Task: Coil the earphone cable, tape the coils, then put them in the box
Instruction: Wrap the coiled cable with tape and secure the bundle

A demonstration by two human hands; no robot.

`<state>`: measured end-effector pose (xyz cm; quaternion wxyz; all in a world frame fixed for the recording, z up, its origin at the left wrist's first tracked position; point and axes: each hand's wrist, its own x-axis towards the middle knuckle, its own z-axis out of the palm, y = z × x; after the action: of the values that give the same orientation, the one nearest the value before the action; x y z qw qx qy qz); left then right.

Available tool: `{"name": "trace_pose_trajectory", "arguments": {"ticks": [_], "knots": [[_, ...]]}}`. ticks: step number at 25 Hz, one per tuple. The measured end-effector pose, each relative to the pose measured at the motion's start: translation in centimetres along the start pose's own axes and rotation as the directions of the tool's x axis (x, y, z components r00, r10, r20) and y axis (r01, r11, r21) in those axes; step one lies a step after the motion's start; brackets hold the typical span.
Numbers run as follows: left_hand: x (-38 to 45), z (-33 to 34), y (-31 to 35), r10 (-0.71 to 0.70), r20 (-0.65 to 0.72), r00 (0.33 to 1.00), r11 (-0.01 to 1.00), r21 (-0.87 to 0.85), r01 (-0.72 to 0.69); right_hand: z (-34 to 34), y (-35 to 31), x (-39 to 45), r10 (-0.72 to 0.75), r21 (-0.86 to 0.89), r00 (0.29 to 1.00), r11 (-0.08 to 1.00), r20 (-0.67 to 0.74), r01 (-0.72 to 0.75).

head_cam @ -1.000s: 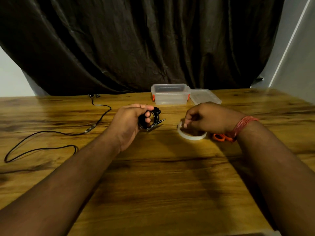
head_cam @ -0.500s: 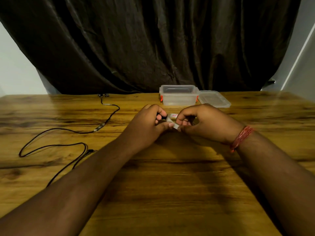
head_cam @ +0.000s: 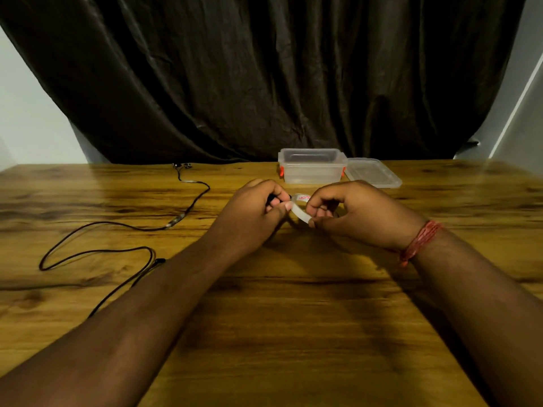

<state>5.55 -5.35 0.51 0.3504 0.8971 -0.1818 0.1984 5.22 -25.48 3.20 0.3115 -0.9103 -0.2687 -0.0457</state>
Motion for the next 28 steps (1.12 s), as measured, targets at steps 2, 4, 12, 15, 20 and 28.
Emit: {"name": "trace_pose_trajectory", "arguments": {"ticks": [2,4,12,15,20,28], "knots": [[-0.1,0.0,0.1,0.009,-0.002,1.0,1.0,0.013,-0.009,0.0,0.0,0.0,-0.003,-0.005,1.0,1.0,0.001,0.003],[-0.2,0.0,0.2,0.008,-0.005,1.0,1.0,0.017,-0.008,0.0,0.1,0.0,-0.001,-0.003,1.0,1.0,0.001,0.001],[0.0,0.0,0.1,-0.011,0.003,1.0,1.0,-0.015,0.011,-0.1,0.6,0.2,0.005,0.048,1.0,0.999,-0.011,-0.004],[0.1,-0.1,-0.1,0.008,0.036,0.999,1.0,0.023,-0.009,-0.2,0.9,0.3,-0.005,0.043,1.0,0.999,-0.009,0.005],[0.2,-0.1,-0.4,0.062,0.059,0.996,0.995,0.074,-0.066,-0.1,1.4,0.5,-0.007,0.054,1.0,0.998,-0.004,0.008],[0.2,-0.6,0.1,-0.02,0.118,0.993,1.0,0.013,0.019,-0.4,1.8,0.7,-0.006,0.229,1.0,0.973,0.0,0.006]]}}
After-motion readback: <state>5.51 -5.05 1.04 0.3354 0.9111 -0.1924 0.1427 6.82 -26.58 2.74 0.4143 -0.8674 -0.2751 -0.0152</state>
